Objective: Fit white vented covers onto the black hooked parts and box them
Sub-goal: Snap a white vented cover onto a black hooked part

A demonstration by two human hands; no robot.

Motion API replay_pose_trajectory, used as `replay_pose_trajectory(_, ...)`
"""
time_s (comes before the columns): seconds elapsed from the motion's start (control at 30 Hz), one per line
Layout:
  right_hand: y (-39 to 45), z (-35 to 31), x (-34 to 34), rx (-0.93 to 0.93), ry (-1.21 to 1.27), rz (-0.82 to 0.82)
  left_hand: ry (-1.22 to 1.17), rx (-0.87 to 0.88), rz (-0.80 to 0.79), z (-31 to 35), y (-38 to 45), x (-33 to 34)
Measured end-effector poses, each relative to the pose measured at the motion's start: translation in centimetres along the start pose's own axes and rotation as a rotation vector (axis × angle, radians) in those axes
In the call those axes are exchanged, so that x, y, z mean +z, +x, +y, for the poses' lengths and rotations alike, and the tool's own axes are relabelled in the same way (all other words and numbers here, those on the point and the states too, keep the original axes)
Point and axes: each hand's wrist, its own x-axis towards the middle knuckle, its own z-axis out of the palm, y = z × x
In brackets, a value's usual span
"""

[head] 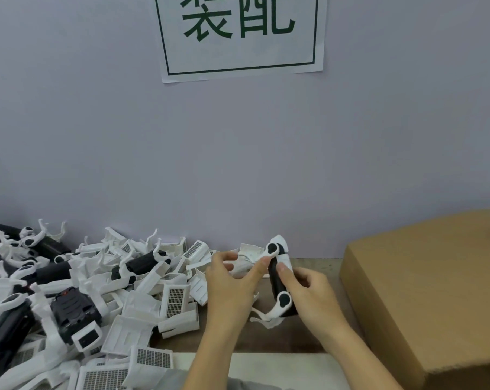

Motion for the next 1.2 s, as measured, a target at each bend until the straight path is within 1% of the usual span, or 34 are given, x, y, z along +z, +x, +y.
replay_pose_trajectory(0.07, 0.1, 0.1, 0.1, 0.02, 0.014, 0.009, 0.028, -0.063, -0.066, -0.4, 0.0, 0.2)
replay_pose_trajectory(0.13, 0.0, 0.1, 0.3, -0.001, 0.017, -0.039, 0.04, -0.129, -0.182, -0.9, -0.2, 0.4)
replay_pose_trajectory(0.23, -0.1, 0.0, 0.4, -0.041, 0.01, -0.066, -0.077, -0.196, -0.275, -0.8, -0.3, 0.4)
replay_pose_trajectory(0.33, -0.2, -0.3, 0.5, -0.097, -0.06, -0.101, -0.18, -0.235, -0.366, -0.7, -0.4, 0.1)
replay_pose_trajectory(0.47, -0.6, -0.9, 0.7, -0.182, -0.187, -0.111, -0.314, -0.31, -0.343, -0.7, -0.6, -0.3)
replay_pose_trajectory(0.53, -0.6, -0.9, 0.7, -0.149, -0.164, -0.121, -0.319, -0.32, -0.336, -0.7, -0.6, -0.5)
replay_pose_trajectory(0.63, -0.5, -0.6, 0.6, -0.028, -0.042, -0.133, -0.291, -0.336, -0.283, -0.8, -0.6, -0.4)
replay_pose_trajectory(0.7, -0.7, -0.7, 0.9, -0.019, -0.034, -0.12, -0.289, -0.359, -0.232, -1.0, -0.7, -0.2)
replay_pose_trajectory(0.77, -0.8, -1.0, 1.1, -0.06, -0.079, -0.109, -0.288, -0.364, -0.202, -1.2, -0.6, -0.2)
replay_pose_trajectory(0.83, -0.9, -1.1, 0.8, -0.09, -0.123, -0.124, -0.276, -0.337, -0.212, -1.3, -0.6, -0.3)
replay_pose_trajectory(0.9, -0.8, -0.8, 0.6, -0.09, -0.169, -0.136, -0.259, -0.313, -0.202, -1.4, -0.6, -0.2)
replay_pose_trajectory(1.03, -0.6, -0.8, 2.1, -0.115, -0.311, -0.028, -0.285, -0.343, -0.13, -1.6, -0.4, 0.0)
replay_pose_trajectory(1.1, -0.5, -1.0, 1.8, -0.052, -0.241, -0.058, -0.297, -0.34, -0.148, -1.5, -0.4, -0.2)
replay_pose_trajectory(1.17, -0.3, -1.1, 0.7, 0.065, -0.046, -0.135, -0.291, -0.316, -0.177, -1.4, -0.5, -0.2)
replay_pose_trajectory(1.2, -0.4, -1.1, 0.5, 0.093, -0.001, -0.137, -0.286, -0.309, -0.17, -1.4, -0.6, -0.1)
